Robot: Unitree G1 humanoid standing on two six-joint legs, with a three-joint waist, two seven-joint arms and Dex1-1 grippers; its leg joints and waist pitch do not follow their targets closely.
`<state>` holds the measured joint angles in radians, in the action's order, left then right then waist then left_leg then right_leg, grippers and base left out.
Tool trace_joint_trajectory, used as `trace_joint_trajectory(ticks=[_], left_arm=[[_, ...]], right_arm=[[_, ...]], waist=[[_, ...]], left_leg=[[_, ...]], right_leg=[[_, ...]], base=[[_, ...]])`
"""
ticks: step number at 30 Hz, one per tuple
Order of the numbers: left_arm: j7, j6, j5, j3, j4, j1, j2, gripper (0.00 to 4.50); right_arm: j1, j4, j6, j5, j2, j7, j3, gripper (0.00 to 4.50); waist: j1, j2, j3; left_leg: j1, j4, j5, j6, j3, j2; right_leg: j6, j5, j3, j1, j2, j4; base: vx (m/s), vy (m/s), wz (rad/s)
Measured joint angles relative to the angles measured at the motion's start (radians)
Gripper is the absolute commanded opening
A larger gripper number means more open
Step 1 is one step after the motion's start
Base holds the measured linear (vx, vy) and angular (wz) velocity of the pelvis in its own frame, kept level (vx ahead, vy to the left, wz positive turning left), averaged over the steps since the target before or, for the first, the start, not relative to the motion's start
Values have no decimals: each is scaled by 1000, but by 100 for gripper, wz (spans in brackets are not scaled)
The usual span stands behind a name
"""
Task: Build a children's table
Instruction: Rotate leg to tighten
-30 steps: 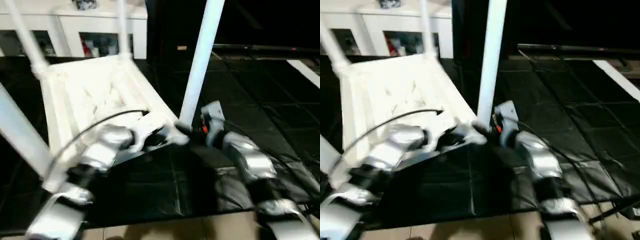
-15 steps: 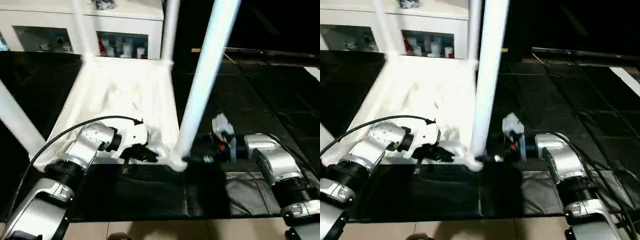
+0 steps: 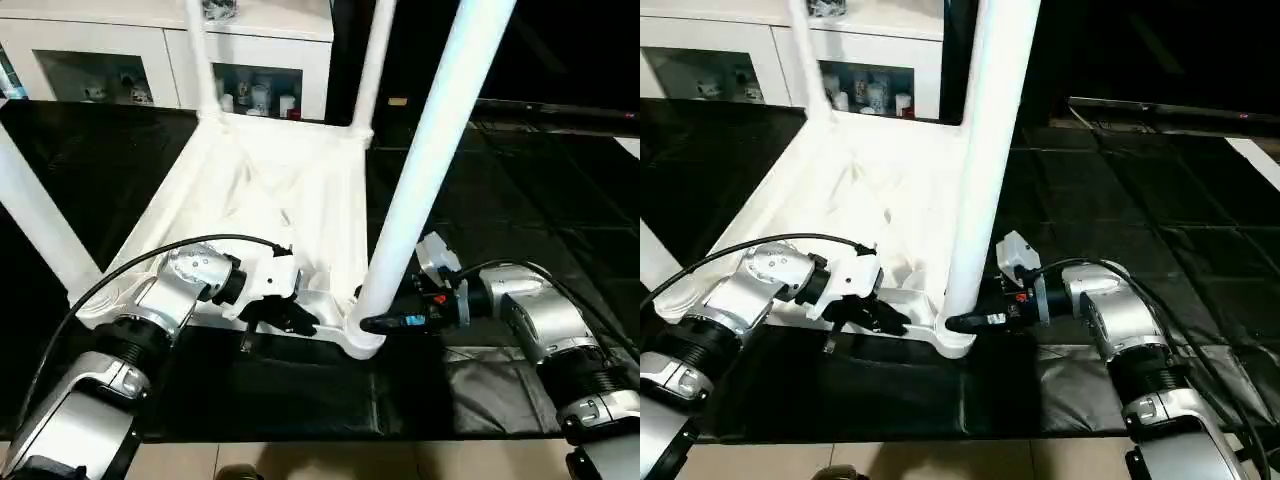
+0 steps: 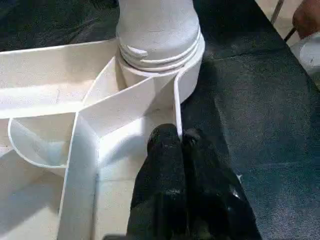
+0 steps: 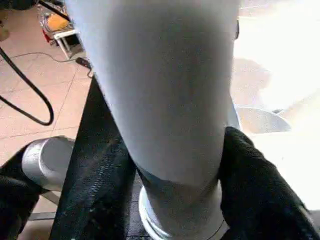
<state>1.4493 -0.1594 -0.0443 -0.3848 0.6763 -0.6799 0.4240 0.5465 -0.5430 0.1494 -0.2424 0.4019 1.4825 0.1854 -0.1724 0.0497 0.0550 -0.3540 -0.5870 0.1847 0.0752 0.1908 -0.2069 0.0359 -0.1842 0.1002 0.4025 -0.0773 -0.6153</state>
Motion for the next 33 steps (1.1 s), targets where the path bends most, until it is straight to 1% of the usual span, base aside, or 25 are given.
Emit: trace_joint_trajectory(ticks=[4, 7, 10, 12, 13, 15, 17, 18, 19, 21, 22, 24, 26, 27, 29, 31, 32, 33], left_arm=[[0, -2, 1, -1, 2, 0, 0, 0], [-3, 3, 3, 5, 7, 0, -3, 0], [-9, 22, 4, 8, 7, 0, -8, 0], [-36, 58, 2, 17, 7, 0, -21, 0], [-85, 98, -4, 34, 8, 0, -26, 0], [-145, 137, -20, 53, 9, -2, -33, 0], [-241, 200, -34, 78, 11, -2, -64, 0], [-293, 227, -41, 90, 14, -2, -86, 0], [-358, 267, -43, 105, 16, -2, -116, 0], [-464, 326, -46, 130, 19, -2, -173, 0], [-516, 351, -46, 137, 19, -2, -202, 0], [-572, 386, -46, 151, 19, -3, -238, 0], [-617, 411, -47, 156, 19, -7, -261, 0], [-621, 415, -47, 159, 19, -8, -265, 0], [-625, 418, -47, 162, 18, -10, -269, 0], [-627, 421, -50, 162, 14, -10, -269, 0], [-627, 421, -51, 162, 12, -10, -268, 0], [-627, 421, -53, 161, 12, -10, -268, 0]], right_arm=[[0, 0, 2, 0, 0, 1, 0, 200], [-5, 12, 29, -4, 0, -3, -3, 198], [-23, 26, 46, -8, -9, -19, -21, 198], [-39, 39, 54, -13, -30, -71, -32, 198], [-47, 41, 63, -6, -61, -151, -52, 198], [-49, 41, 72, 1, -98, -254, -76, 197], [-50, 38, 87, 21, -146, -403, -114, 197], [-48, 32, 90, 31, -174, -480, -136, 197], [-40, 24, 94, 46, -203, -576, -153, 196], [-13, 0, 101, 77, -242, -716, -178, 195], [7, -16, 105, 90, -254, -780, -182, 195], [26, -35, 107, 108, -274, -856, -189, 195], [38, -49, 94, 131, -281, -896, -189, 195], [38, -50, 87, 136, -281, -899, -189, 229], [38, -50, 80, 148, -283, -905, -189, 264], [38, -46, 79, 153, -291, -907, -189, 284], [38, -46, 79, 153, -292, -907, -189, 284], [38, -46, 79, 153, -292, -907, -189, 297]], waist=[[0, 0, 0], [0, 0, 0], [-1, 0, 0], [-1, 0, 0], [5, 0, -1], [16, -1, 0], [34, 0, -1], [43, -1, -1], [57, -1, -1], [71, -1, -1], [78, -1, -1], [82, -1, -2], [81, -4, -4], [79, -4, -4], [76, -4, -4], [76, -4, -4], [76, -4, -4], [76, -4, -4]], left_leg=[[0, 0, 0, 0, 0, 0], [0, 0, 0, 0, 0, 0], [0, -1, 0, 0, 0, 0], [2, -1, -1, 1, 0, 0], [5, -1, -1, 1, 0, 0], [5, 0, -2, 4, 0, 0], [6, 0, -3, 5, -1, 0], [5, 0, -3, 5, -1, 0], [5, 0, -3, 5, -1, 0], [6, 0, -3, 5, -3, 1], [5, 0, -3, 5, -3, 1], [6, 0, -3, 5, -4, 1], [5, 1, -3, 5, -4, 2], [5, 1, -3, 5, -4, 2], [5, 2, -3, 5, -4, 2], [5, 4, -3, 5, -4, 2], [5, 4, -3, 5, -4, 2], [5, 4, -3, 5, -4, 2]], right_leg=[[0, 0, 0, 0, 0, 0], [0, 0, 0, 0, 0, 0], [0, 0, 0, 0, 0, -1], [0, 0, 0, -1, 0, -2], [0, 0, 0, -3, 0, -3], [-4, 0, 0, -3, 0, -2], [-5, 1, 0, -4, 0, -2], [-5, 1, 0, -4, 0, -1], [-5, 1, 0, -4, 0, 1], [-5, 1, 1, -4, 0, 4], [-5, 1, 1, -3, 0, 5], [-5, 1, 1, -4, 0, 5], [-5, 2, 1, -4, 0, 5], [-5, 4, 1, -3, 0, 4], [-6, 6, 1, -3, 0, 4], [-6, 6, 1, -3, 1, 4], [-6, 6, 1, -3, 1, 5], [-6, 6, 1, -3, 1, 5]], base=[[0, 0, 0], [0, 0, 0], [0, 0, 0], [0, 0, 0], [0, 0, 0], [0, 0, 0], [0, 0, 0], [0, 0, 0], [0, 0, 0], [0, 0, 0], [0, 0, 0], [0, 0, 0], [0, 0, 0], [0, 0, 0], [0, 0, 0], [0, 0, 0], [0, 0, 0], [0, 0, 0]])
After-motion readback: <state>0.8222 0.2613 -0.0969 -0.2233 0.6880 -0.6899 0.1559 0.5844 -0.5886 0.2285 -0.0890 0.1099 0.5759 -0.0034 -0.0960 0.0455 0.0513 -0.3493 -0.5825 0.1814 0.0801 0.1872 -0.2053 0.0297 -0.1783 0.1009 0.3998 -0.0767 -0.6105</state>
